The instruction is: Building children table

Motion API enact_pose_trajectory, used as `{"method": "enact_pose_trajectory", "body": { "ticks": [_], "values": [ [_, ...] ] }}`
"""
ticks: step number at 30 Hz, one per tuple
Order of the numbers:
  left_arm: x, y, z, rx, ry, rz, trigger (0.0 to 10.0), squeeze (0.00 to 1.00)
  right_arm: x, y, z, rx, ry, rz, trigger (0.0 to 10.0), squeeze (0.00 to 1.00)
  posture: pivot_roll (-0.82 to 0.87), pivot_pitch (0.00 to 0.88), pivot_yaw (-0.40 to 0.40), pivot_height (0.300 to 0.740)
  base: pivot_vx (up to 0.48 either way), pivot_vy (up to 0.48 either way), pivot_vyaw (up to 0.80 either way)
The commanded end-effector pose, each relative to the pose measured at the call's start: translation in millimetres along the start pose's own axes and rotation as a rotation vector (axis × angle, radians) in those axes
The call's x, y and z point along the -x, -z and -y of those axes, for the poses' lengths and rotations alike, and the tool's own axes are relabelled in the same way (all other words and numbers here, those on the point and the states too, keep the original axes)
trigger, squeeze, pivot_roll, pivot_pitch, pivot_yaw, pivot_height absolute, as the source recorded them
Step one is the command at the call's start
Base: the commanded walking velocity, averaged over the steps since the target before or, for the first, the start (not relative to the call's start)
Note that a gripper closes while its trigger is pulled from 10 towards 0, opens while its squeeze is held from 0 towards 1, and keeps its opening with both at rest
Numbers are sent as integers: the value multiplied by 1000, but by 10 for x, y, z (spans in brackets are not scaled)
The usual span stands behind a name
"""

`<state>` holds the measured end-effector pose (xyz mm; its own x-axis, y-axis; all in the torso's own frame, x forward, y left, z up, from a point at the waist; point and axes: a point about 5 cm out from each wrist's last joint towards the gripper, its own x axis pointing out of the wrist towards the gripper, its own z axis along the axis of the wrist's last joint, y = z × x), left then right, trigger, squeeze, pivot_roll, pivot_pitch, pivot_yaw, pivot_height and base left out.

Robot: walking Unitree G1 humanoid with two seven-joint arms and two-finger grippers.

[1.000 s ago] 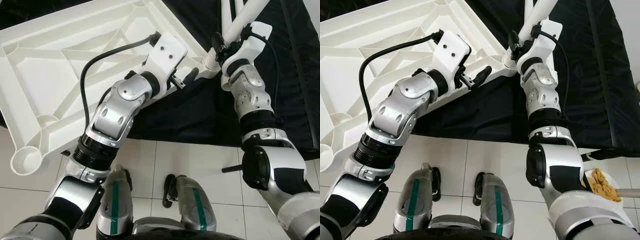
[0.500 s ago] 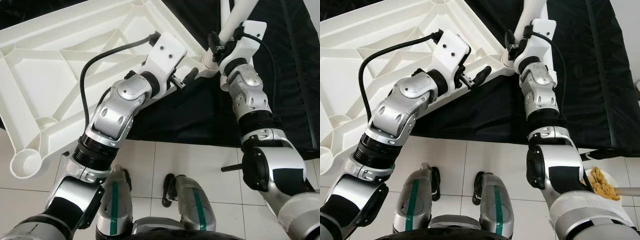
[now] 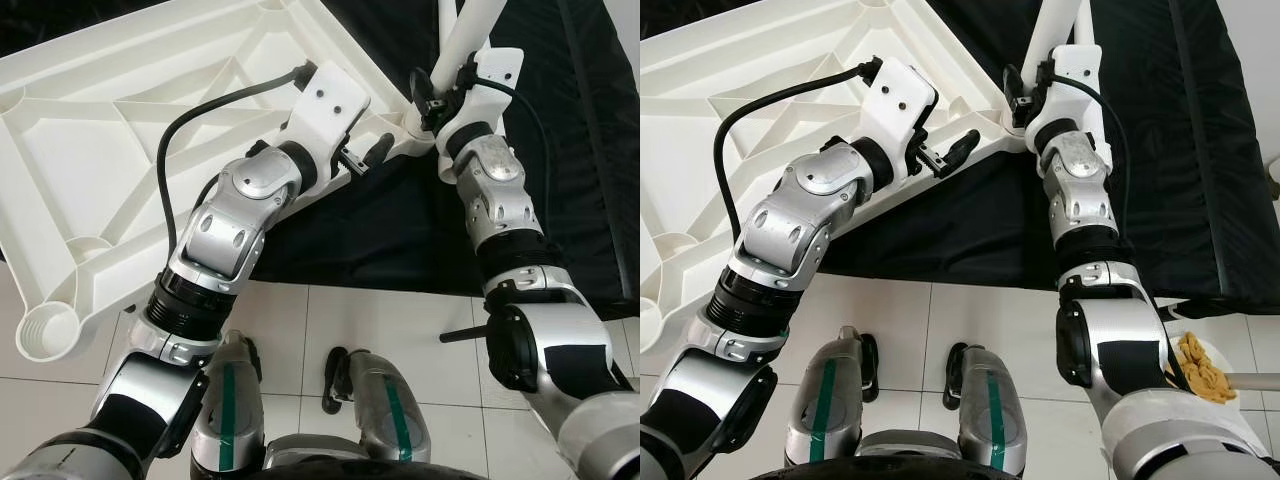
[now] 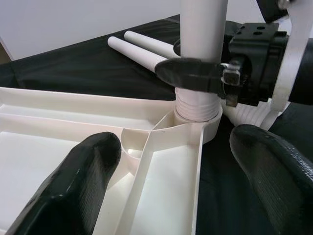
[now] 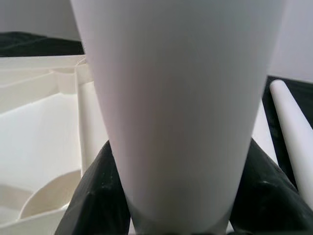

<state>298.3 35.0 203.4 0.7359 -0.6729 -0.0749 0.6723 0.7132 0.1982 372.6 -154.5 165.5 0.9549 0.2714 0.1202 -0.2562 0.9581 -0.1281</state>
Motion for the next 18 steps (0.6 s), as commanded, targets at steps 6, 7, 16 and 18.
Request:
{"method": "enact_pose_trajectory", "body": {
  "ticks": [6,7,16,18],
  "values": [
    [18,-32,-9,-14,-30,4,10000,0,146,358,-57,4,-34,-149,10000,0,111,93,-74,740,0,0,0],
    [17,-34,-9,-15,-30,4,10000,0,152,363,-53,2,-30,-150,10000,0,110,92,-71,740,0,0,0],
    [19,-49,-5,-19,-24,7,10000,0,178,440,54,-147,62,-187,10000,0,108,96,-65,740,0,0,0],
    [21,-52,-3,-20,-24,7,10000,0,180,463,96,-203,94,-203,10000,0,109,97,-65,740,0,0,0]
  ]
}}
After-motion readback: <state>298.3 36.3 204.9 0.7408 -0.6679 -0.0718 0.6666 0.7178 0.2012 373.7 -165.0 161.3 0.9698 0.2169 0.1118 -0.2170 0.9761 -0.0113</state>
